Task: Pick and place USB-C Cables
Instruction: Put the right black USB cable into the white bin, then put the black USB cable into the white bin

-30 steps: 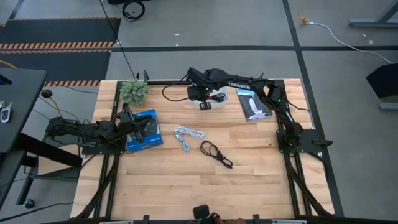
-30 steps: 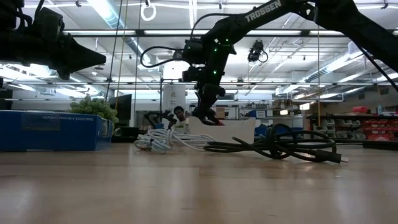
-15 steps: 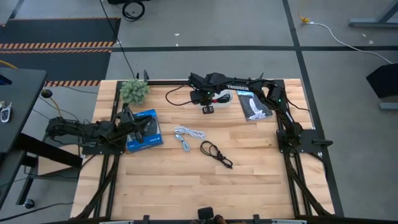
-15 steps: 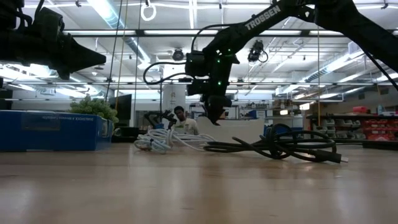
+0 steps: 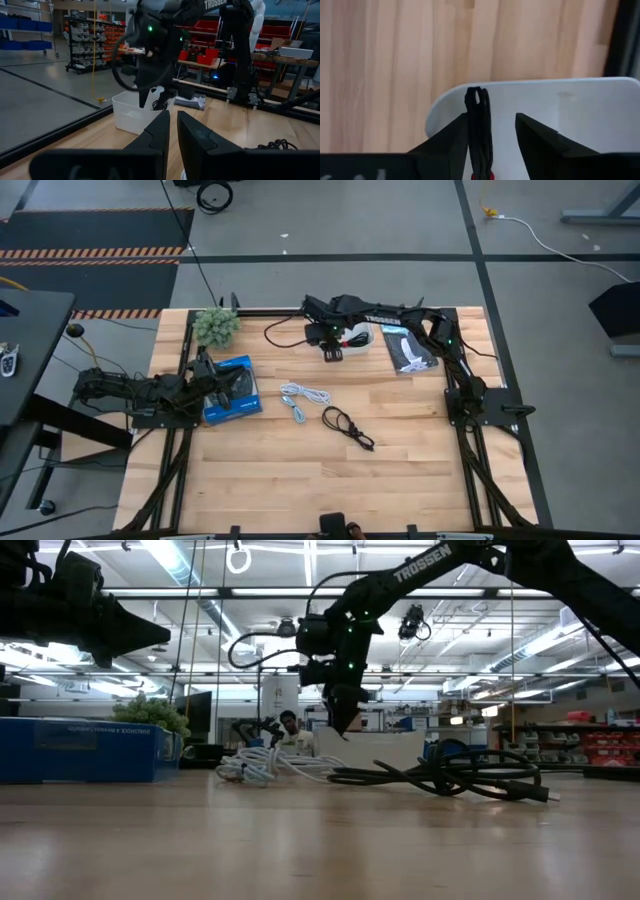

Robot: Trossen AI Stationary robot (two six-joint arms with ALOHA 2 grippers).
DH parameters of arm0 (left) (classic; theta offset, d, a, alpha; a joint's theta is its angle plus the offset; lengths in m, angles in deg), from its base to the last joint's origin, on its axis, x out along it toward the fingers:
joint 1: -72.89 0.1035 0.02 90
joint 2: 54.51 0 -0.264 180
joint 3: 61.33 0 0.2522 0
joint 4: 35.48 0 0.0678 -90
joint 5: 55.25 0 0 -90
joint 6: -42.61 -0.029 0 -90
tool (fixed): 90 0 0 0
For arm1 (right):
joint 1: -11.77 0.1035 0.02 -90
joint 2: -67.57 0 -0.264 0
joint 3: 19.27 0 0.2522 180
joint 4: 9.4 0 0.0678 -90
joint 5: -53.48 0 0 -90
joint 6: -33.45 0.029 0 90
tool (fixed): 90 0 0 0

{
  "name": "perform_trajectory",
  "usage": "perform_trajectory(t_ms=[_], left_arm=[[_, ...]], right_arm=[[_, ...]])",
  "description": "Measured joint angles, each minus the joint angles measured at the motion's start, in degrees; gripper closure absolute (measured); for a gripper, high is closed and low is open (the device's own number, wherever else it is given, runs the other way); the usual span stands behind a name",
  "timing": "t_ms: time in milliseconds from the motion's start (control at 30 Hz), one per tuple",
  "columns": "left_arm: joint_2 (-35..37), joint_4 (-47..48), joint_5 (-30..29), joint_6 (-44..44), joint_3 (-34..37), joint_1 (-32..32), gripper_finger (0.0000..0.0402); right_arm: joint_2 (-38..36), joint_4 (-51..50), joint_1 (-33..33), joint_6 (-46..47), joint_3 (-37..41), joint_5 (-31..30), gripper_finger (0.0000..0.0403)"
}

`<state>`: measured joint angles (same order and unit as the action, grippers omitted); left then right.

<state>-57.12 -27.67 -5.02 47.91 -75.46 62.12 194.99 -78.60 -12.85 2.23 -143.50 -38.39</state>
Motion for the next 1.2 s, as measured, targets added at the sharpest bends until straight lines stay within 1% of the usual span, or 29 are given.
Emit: perform_trajectory(t_ms=[233, 400, 567, 667, 767, 867, 1067, 1200], left_arm=[[0.0, 0.0, 0.0, 0.0, 0.0, 0.0, 0.0358], [0.0, 0.0, 0.0, 0.0, 0.0, 0.0, 0.0358], [0.0, 0.0, 0.0, 0.0, 0.0, 0.0, 0.0358], [0.0, 0.0, 0.0, 0.0, 0.0, 0.0, 0.0358], [0.0, 0.0, 0.0, 0.0, 0.0, 0.0, 0.0358], [0.0, 0.0, 0.0, 0.0, 0.0, 0.0, 0.0358], [0.0, 0.0, 0.0, 0.0, 0.0, 0.0, 0.0358], [0.0, 0.0, 0.0, 0.0, 0.0, 0.0, 0.0358]], right_arm=[[0.0, -7.5, -0.4, 3.6, -6.9, -0.1, 0.0231], [0.0, -10.1, 0.1, 13.1, -9.7, 1.9, 0.0231], [0.0, -11.0, 2.6, 23.0, -10.3, 2.5, 0.0231], [0.0, -11.0, 4.4, 26.4, -10.3, 2.5, 0.0230], [0.0, -11.4, 6.3, 29.5, -10.3, 0.4, 0.0230], [0.0, -12.7, 7.9, 32.6, -10.3, 0.5, 0.0230], [0.0, -12.9, 11.4, 37.3, -10.3, 2.5, 0.0228], [0.0, -14.0, 13.4, 40.7, -10.3, 7.2, 0.0228]])
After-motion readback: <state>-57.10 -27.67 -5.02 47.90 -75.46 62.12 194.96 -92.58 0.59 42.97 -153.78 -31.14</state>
